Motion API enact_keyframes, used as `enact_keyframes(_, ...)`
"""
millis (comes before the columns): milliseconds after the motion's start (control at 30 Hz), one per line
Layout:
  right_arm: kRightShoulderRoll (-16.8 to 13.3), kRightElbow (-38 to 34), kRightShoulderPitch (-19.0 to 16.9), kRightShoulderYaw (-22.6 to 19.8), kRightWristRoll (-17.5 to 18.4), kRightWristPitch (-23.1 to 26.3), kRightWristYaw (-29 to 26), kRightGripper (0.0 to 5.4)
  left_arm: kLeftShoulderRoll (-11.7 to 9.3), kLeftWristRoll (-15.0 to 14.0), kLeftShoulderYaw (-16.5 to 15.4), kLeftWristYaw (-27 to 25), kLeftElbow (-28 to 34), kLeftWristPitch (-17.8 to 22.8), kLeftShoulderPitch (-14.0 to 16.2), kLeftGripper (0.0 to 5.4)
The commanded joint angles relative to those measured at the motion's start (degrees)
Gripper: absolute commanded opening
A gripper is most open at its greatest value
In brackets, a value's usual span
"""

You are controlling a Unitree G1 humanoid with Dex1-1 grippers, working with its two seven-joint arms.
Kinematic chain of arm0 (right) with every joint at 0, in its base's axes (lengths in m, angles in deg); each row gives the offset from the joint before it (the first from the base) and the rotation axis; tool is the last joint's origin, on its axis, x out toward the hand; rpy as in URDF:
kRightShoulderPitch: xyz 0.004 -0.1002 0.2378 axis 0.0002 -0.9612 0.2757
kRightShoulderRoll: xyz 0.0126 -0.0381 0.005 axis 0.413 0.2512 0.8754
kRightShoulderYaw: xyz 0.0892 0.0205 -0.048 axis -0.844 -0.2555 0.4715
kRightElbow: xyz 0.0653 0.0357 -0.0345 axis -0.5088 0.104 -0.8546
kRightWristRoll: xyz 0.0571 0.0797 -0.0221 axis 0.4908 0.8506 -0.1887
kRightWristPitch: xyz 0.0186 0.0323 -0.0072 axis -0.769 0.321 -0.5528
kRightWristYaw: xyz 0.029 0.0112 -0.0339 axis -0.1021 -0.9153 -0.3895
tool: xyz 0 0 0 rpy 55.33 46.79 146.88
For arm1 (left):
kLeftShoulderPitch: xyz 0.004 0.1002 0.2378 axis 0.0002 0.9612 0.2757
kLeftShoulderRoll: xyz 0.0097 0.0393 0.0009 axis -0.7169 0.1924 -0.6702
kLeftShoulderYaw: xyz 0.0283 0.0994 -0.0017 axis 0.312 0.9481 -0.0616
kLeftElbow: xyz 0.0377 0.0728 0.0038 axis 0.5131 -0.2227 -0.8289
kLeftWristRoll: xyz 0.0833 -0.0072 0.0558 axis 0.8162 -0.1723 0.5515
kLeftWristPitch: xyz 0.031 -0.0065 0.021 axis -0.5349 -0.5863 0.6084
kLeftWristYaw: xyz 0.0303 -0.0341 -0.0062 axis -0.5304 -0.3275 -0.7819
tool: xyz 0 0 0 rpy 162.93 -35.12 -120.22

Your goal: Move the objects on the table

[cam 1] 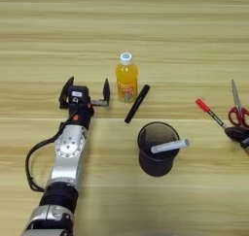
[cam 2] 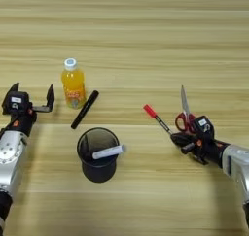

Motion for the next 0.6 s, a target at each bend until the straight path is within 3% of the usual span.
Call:
enact_keyframes(33,0.01,1.07,-1.11,-0.66,-0.41,2.08,3.09,0.41,-0.48,-0.4,-0.17,-0.13,-0.46,-0.08,-0.57,5.4)
enact_keyframes(100,-0.07,0.95,-1.08,-0.55,-0.4,1.98,3.37,0.41,-0.57,-0.46,-0.26,-0.2,-0.7,-0.15,-0.68,5.4)
enact_keyframes(300,-0.78,-1.63,-1.3,-0.09,-0.05,1.51,2.64,1.43,-0.7,-0.55,-0.34,-0.37,-1.04,-0.27,-0.87,5.4)
enact_keyframes(600,-2.09,-8.31,0.02,-1.86,1.2,2.48,3.06,2.5,-0.85,-0.66,-0.41,-0.5,-1.73,-0.57,-1.19,5.4)
